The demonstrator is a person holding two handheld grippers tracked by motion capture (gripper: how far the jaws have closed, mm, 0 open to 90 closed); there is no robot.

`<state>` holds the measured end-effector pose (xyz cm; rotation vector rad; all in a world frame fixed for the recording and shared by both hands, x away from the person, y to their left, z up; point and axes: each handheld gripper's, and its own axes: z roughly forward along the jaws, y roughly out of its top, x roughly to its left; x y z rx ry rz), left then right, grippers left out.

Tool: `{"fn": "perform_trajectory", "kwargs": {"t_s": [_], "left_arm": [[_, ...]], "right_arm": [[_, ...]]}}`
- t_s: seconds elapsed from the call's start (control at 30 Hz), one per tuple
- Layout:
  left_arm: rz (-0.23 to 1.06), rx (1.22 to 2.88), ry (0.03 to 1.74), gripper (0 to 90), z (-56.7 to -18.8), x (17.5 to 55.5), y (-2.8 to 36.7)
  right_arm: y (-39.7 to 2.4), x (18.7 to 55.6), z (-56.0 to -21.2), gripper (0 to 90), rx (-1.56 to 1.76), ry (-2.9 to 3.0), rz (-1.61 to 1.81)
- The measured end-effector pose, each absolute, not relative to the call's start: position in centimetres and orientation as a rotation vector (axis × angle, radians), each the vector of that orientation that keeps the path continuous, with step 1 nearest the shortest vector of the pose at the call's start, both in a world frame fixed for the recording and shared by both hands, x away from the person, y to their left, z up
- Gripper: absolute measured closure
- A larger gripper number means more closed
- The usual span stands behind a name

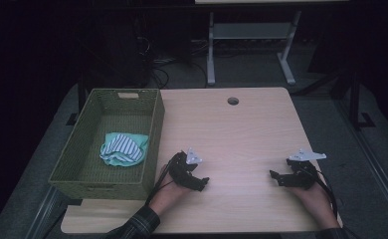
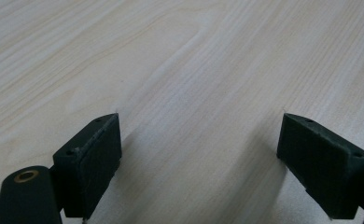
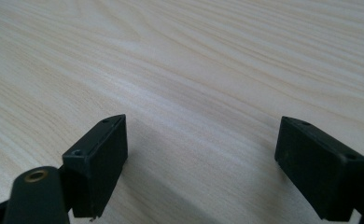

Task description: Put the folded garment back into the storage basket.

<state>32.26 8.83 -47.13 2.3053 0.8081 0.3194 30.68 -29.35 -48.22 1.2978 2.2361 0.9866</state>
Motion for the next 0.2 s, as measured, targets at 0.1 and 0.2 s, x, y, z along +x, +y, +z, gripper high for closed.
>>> {"fn": "perform_trajectory", "kwargs": {"t_s": [0.1, 0.2], "left_arm": [[0.324, 2.298, 0.792, 12.6, -47.25, 32.29, 9.00], [0.315, 2.280, 0.780, 12.5, -47.43, 32.25, 9.17]], "right_arm": [[-29.34, 30.68, -48.22, 16.8, 1.298, 2.236, 0.987], [-29.34, 30.67, -48.22, 16.7, 1.299, 2.236, 0.987]]}}
